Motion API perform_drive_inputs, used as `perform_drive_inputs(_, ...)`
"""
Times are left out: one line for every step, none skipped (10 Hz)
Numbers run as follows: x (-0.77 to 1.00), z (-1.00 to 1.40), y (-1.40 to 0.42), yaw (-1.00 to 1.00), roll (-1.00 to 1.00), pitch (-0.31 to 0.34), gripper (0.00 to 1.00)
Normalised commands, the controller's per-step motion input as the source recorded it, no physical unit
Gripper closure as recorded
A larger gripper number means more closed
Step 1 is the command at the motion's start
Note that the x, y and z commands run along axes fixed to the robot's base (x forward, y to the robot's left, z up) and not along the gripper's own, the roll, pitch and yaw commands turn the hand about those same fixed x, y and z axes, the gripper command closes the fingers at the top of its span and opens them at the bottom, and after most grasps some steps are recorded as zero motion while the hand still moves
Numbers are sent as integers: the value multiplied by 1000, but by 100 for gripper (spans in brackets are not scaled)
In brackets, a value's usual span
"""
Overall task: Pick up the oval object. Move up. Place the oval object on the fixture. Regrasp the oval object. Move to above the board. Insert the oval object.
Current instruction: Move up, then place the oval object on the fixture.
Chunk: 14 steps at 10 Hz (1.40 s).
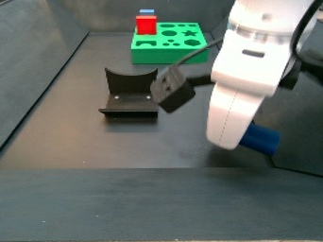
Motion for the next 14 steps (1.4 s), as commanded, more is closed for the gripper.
perform_drive_inputs(-16,313,4,-13,24,53,100)
perform_drive_inputs(0,1000,0,0,0,0,100)
perform_drive_inputs(0,1000,0,-1,7,2,100)
perform_drive_inputs(-11,1000,1,-5,18,19,100)
perform_drive_inputs(-17,1000,3,-12,32,32,100)
perform_drive_inputs(-22,1000,5,-13,41,43,100)
perform_drive_inputs(-25,1000,6,-12,47,56,100)
perform_drive_inputs(-29,1000,9,-10,55,65,100)
perform_drive_inputs(-28,922,12,-7,65,74,100)
perform_drive_inputs(-22,768,12,-3,70,83,100)
perform_drive_inputs(-17,665,10,2,71,89,100)
perform_drive_inputs(-6,410,13,13,67,106,100)
perform_drive_inputs(-1,307,14,16,65,113,100)
perform_drive_inputs(935,-39,-1000,-1000,20,16,100)
